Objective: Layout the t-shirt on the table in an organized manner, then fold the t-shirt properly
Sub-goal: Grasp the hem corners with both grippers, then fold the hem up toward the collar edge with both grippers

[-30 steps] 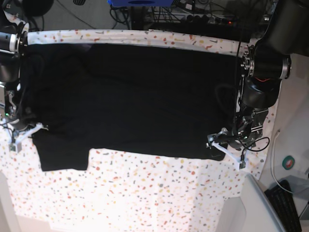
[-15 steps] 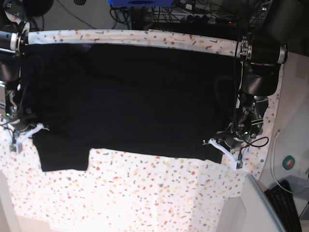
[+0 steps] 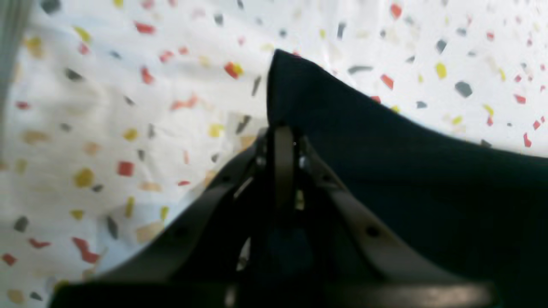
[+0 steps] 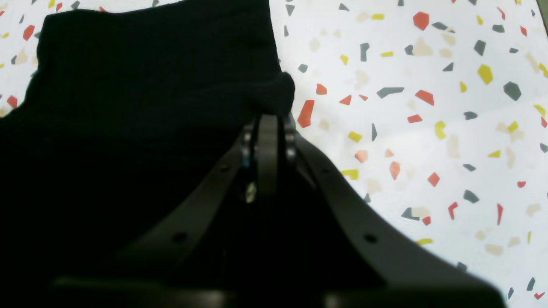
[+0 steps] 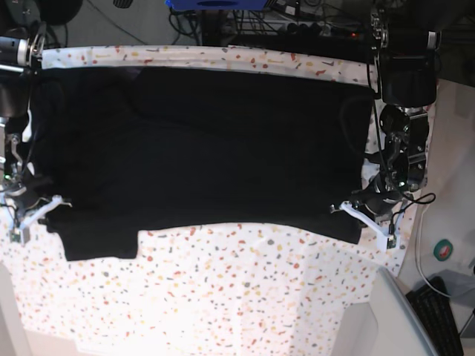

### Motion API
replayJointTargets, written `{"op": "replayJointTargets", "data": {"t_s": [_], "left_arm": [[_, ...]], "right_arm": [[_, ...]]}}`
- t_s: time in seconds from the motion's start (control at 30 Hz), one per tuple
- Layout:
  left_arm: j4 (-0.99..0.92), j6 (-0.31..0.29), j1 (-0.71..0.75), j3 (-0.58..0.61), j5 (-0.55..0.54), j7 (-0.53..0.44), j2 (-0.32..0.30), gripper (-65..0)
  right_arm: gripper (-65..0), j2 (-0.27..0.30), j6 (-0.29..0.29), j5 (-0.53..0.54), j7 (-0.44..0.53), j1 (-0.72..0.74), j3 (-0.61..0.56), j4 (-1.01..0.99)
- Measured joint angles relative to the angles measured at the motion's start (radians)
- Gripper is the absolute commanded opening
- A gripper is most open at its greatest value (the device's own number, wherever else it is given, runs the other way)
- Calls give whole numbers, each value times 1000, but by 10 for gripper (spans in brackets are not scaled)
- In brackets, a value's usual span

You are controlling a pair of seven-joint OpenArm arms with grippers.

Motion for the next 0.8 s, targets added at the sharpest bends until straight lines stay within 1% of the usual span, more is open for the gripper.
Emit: {"op": "replayJointTargets", "data": {"t_s": [0.1, 0.3, 0.37, 0.43, 0.53, 0.8], "left_arm": [[49, -1, 33, 1, 0, 3, 4, -650], [113, 0, 96, 0, 1, 29, 5, -650], [143, -1, 119, 0, 1, 29, 5, -650], [165, -1, 135, 0, 1, 28, 5, -650], [195, -1, 165, 0, 0, 25, 2, -650], [201, -1, 184, 0, 0, 27, -1, -650]], "right_arm": [[-650, 0, 0, -2, 0, -28, 0, 48], [-650, 2, 0, 2, -5, -144, 0, 224], [-650, 1, 0, 0, -59, -174, 3, 258], [-650, 2, 0, 0, -86, -209, 5, 300], [-650, -1, 0, 2, -89, -264, 7, 359], [-650, 0, 0, 4, -95, -327, 12, 409]]}}
